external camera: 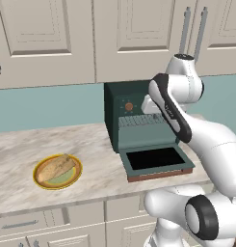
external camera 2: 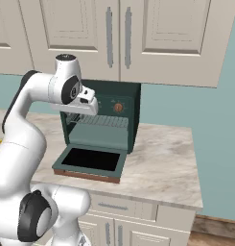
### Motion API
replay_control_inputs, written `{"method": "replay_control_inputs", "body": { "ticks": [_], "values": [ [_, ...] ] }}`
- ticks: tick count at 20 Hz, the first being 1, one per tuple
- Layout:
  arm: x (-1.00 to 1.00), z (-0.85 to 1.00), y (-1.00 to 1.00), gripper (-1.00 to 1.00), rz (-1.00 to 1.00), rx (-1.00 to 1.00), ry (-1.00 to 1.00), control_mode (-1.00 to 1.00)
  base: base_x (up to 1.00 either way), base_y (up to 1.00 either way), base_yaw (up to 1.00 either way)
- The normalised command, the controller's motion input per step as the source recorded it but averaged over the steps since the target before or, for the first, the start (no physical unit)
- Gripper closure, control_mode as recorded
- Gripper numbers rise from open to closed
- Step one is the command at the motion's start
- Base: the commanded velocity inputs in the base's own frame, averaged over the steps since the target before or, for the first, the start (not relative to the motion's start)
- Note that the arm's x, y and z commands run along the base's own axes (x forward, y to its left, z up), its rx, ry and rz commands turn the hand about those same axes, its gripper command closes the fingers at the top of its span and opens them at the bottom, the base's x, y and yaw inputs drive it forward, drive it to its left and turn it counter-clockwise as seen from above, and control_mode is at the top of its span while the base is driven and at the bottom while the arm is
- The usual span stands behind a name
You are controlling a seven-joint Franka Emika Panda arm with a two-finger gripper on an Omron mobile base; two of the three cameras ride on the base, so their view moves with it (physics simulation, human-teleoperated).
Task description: Pull the toaster oven rack outwards. Pick up the baguette from the plate and place it on the toaster oven rack. Close the toaster oven door fully and set the temperature to the lowest setting.
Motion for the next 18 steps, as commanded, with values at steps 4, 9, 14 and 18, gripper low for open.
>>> {"method": "replay_control_inputs", "body": {
  "ticks": [4,9,14,18],
  "values": [
    [-0.07,0.0,0.0,-1.0,0.0,0.0,0.0,-1.0,0.0,0.0,0.0],
    [-0.08,-0.06,0.06,-1.0,0.02,0.0,0.0,-1.0,0.0,0.0,0.0],
    [0.0,-0.09,0.06,-1.0,0.0,0.0,-0.1,-1.0,0.0,0.0,0.0],
    [0.0,-0.39,0.0,-1.0,0.0,0.02,-0.2,-1.0,0.0,0.0,0.0]
  ]
}}
